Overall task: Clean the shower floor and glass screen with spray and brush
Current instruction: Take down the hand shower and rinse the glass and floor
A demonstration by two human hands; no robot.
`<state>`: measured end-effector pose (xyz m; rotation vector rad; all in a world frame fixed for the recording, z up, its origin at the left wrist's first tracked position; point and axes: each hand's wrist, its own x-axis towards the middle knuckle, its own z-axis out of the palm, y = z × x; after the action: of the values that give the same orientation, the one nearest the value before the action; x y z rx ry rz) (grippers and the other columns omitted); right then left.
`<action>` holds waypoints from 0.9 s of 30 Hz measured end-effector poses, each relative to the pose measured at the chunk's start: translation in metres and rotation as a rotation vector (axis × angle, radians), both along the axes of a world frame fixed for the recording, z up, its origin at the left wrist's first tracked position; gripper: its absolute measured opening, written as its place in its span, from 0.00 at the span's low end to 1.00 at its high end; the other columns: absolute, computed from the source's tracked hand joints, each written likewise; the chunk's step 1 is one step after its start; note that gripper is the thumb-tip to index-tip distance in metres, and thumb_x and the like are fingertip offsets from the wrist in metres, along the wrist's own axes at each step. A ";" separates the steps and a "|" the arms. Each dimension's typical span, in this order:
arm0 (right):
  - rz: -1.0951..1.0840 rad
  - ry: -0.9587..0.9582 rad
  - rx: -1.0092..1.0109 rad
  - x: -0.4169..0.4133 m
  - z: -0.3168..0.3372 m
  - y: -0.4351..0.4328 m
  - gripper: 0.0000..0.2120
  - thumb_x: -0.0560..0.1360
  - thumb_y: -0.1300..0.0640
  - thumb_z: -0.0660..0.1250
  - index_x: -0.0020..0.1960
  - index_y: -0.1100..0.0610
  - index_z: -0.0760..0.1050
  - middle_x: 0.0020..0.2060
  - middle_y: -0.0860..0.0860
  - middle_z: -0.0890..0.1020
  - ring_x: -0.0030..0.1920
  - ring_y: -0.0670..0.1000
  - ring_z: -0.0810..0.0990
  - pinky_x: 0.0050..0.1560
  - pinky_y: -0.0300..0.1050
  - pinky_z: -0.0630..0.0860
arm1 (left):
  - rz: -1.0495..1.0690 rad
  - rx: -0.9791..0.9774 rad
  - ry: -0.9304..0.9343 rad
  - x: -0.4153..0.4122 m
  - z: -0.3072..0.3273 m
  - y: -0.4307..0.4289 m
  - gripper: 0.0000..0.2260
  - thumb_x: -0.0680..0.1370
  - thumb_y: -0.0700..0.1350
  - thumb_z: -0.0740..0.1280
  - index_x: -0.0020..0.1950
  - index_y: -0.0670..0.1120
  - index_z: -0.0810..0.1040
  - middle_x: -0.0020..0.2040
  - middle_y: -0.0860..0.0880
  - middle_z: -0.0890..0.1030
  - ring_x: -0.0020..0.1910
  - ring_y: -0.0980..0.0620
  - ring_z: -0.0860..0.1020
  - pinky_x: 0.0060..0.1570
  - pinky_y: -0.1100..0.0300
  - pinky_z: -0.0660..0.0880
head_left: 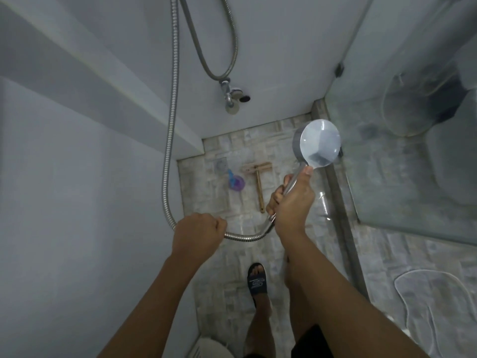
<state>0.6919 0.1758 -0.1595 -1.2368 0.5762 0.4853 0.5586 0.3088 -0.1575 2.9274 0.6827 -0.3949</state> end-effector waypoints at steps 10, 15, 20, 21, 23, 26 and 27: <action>0.133 0.256 0.001 -0.045 -0.015 0.022 0.31 0.75 0.26 0.55 0.34 0.54 0.70 0.24 0.52 0.65 0.21 0.50 0.63 0.23 0.39 0.63 | -0.069 -0.012 0.082 -0.049 0.003 0.018 0.24 0.70 0.46 0.72 0.24 0.50 0.59 0.18 0.50 0.65 0.18 0.50 0.60 0.24 0.66 0.58; 0.202 0.250 0.018 -0.063 -0.009 0.042 0.32 0.76 0.27 0.56 0.47 0.57 0.74 0.24 0.52 0.66 0.21 0.50 0.64 0.23 0.39 0.64 | 0.013 0.010 0.044 -0.061 0.010 0.030 0.20 0.73 0.52 0.58 0.22 0.50 0.59 0.18 0.48 0.67 0.19 0.50 0.58 0.24 0.64 0.60; 0.195 0.162 0.068 -0.054 0.007 0.058 0.30 0.79 0.30 0.54 0.35 0.55 0.70 0.22 0.52 0.65 0.20 0.50 0.64 0.24 0.39 0.65 | -0.058 0.055 0.041 -0.060 0.023 0.044 0.28 0.63 0.40 0.78 0.24 0.49 0.56 0.22 0.54 0.53 0.18 0.52 0.56 0.22 0.65 0.57; 0.195 0.155 0.084 -0.051 0.009 0.060 0.30 0.79 0.30 0.54 0.34 0.54 0.69 0.22 0.52 0.65 0.20 0.50 0.63 0.24 0.39 0.64 | -0.036 0.051 0.053 -0.058 0.025 0.046 0.29 0.63 0.40 0.79 0.24 0.49 0.57 0.22 0.55 0.52 0.18 0.51 0.57 0.22 0.65 0.58; 0.205 0.128 0.093 -0.045 0.012 0.065 0.30 0.79 0.30 0.54 0.33 0.54 0.69 0.22 0.52 0.65 0.20 0.49 0.63 0.24 0.39 0.64 | 0.001 0.024 0.116 -0.053 0.029 0.049 0.28 0.70 0.42 0.76 0.25 0.49 0.56 0.23 0.55 0.52 0.19 0.50 0.62 0.24 0.63 0.60; 0.229 0.098 0.110 -0.042 0.012 0.072 0.30 0.80 0.31 0.53 0.36 0.56 0.71 0.21 0.52 0.65 0.19 0.49 0.63 0.23 0.38 0.63 | 0.061 0.003 0.173 -0.050 0.029 0.052 0.21 0.81 0.53 0.58 0.30 0.50 0.60 0.27 0.52 0.63 0.26 0.53 0.63 0.27 0.60 0.59; 0.231 0.094 0.118 -0.041 0.012 0.073 0.30 0.80 0.31 0.53 0.36 0.56 0.70 0.21 0.52 0.65 0.19 0.49 0.63 0.23 0.38 0.64 | 0.102 -0.017 0.186 -0.050 0.029 0.053 0.21 0.82 0.55 0.55 0.30 0.50 0.61 0.28 0.52 0.64 0.26 0.54 0.61 0.27 0.61 0.57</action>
<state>0.6506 0.2489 -0.1476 -1.1782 0.4782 0.7644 0.5086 0.3619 -0.1283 2.8493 0.8433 -0.6644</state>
